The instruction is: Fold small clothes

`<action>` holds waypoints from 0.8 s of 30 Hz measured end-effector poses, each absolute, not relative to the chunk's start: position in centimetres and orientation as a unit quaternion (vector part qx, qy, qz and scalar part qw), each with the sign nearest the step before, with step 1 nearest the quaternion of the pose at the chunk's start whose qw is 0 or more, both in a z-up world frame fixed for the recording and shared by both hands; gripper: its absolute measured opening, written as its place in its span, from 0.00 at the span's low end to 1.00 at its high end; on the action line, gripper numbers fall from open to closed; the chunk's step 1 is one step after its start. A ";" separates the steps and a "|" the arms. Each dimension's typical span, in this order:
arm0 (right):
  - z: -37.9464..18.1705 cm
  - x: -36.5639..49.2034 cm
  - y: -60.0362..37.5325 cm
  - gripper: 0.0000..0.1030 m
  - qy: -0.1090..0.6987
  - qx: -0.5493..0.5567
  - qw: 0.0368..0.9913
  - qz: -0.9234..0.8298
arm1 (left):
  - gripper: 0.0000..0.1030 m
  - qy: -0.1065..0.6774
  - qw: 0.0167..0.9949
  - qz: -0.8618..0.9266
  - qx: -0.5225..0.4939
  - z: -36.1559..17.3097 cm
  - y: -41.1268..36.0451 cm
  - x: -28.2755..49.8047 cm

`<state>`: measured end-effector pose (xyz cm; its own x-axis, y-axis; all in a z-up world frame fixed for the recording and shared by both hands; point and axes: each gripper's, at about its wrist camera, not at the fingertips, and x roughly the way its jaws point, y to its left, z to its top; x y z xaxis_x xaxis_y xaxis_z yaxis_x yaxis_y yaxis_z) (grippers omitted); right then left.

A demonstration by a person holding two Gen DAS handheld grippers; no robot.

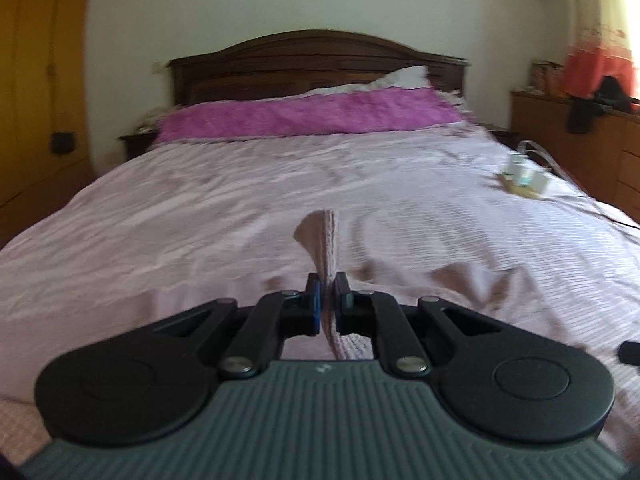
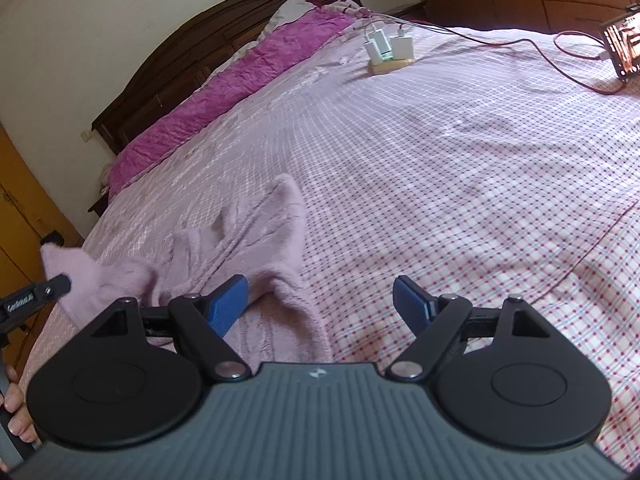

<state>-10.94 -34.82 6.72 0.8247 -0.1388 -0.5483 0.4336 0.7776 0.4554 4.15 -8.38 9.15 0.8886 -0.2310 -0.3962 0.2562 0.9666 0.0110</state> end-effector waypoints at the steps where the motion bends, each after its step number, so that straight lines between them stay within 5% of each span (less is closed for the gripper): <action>1: 6.8 -10.9 -34.6 0.82 0.252 0.292 0.909 -0.156 | 0.08 0.207 0.972 -0.111 0.031 8.9 -7.4 4.3; 13: 6.8 -9.7 -32.3 0.82 0.278 0.268 0.912 -0.135 | 0.11 0.296 0.952 -0.069 0.021 5.0 -1.3 5.5; 20: 6.7 -9.4 -31.7 0.82 0.292 0.259 0.911 -0.132 | 0.39 0.300 0.952 -0.058 0.027 5.1 -0.1 4.9; 24: 7.0 -9.4 -31.2 0.82 0.294 0.254 0.912 -0.129 | 0.39 0.304 0.951 -0.048 0.015 6.0 1.7 4.8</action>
